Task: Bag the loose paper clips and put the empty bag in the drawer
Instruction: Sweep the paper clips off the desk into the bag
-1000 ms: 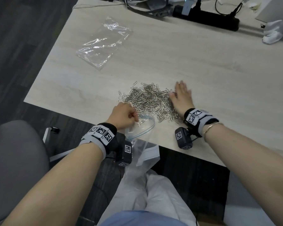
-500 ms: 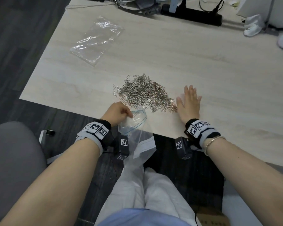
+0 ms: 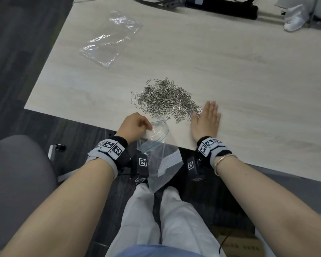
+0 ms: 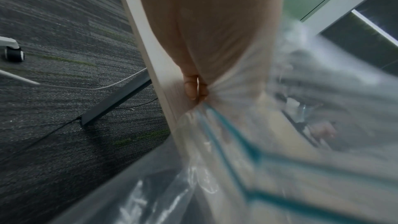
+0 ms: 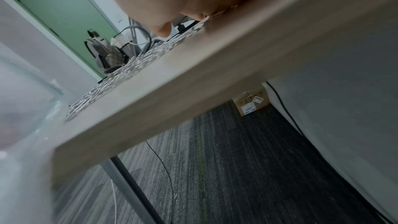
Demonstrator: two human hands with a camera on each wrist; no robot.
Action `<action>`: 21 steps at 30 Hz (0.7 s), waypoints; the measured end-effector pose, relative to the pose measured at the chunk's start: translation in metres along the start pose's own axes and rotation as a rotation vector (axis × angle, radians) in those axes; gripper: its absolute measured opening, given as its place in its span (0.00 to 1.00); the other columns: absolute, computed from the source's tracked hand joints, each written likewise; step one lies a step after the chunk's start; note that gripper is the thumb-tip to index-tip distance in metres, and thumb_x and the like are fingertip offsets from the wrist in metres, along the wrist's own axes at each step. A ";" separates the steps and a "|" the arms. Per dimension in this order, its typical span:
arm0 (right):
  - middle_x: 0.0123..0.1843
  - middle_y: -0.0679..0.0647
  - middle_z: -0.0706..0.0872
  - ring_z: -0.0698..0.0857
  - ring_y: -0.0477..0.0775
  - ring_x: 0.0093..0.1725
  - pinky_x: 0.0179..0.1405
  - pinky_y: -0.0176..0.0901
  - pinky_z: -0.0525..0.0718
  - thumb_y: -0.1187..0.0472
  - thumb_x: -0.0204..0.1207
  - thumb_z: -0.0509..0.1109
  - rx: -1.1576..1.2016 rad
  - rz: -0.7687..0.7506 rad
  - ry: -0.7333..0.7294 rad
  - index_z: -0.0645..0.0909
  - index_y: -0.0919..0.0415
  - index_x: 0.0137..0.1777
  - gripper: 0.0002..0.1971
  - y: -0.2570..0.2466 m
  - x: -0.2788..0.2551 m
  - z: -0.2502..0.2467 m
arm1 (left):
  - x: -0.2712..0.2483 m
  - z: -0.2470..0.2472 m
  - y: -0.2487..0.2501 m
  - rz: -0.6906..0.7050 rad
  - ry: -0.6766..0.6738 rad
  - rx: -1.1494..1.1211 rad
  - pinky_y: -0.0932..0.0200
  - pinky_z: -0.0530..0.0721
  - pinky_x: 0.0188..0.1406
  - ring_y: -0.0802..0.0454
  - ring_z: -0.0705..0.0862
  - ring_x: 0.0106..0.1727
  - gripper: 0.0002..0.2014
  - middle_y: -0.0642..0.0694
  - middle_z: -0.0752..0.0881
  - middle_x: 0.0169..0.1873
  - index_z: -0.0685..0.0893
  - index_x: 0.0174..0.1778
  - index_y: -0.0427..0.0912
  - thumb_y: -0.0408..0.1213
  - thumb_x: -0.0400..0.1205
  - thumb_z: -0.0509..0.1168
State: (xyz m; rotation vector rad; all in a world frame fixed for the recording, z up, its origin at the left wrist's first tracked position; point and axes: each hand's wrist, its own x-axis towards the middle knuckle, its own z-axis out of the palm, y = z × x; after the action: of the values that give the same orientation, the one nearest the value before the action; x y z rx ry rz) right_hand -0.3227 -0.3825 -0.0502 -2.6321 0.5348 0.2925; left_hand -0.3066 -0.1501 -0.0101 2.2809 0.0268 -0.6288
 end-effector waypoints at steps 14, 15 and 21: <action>0.85 0.56 0.40 0.40 0.53 0.83 0.82 0.53 0.36 0.47 0.85 0.47 0.145 -0.020 0.013 0.39 0.60 0.82 0.32 -0.047 0.018 0.009 | -0.010 -0.020 -0.026 0.131 -0.170 0.121 0.61 0.77 0.47 0.49 0.82 0.44 0.14 0.41 0.85 0.44 0.90 0.39 0.41 0.23 0.72 0.61; 0.85 0.56 0.40 0.40 0.54 0.83 0.82 0.54 0.38 0.47 0.85 0.46 0.147 -0.014 -0.004 0.39 0.60 0.82 0.32 -0.044 0.023 0.006 | -0.011 -0.020 -0.028 0.142 -0.191 0.128 0.62 0.76 0.46 0.50 0.82 0.43 0.14 0.41 0.86 0.45 0.90 0.39 0.41 0.23 0.72 0.61; 0.85 0.57 0.43 0.41 0.53 0.84 0.79 0.50 0.36 0.45 0.85 0.45 0.093 -0.135 -0.139 0.44 0.58 0.83 0.31 -0.063 0.039 0.006 | -0.017 -0.028 -0.037 0.215 -0.345 0.213 0.61 0.79 0.45 0.49 0.83 0.43 0.14 0.43 0.88 0.44 0.90 0.43 0.43 0.24 0.74 0.61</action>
State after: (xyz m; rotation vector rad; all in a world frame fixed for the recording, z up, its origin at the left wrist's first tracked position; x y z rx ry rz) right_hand -0.2625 -0.3400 -0.0435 -2.5205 0.3155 0.3951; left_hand -0.3174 -0.1017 -0.0104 2.3019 -0.4663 -0.9364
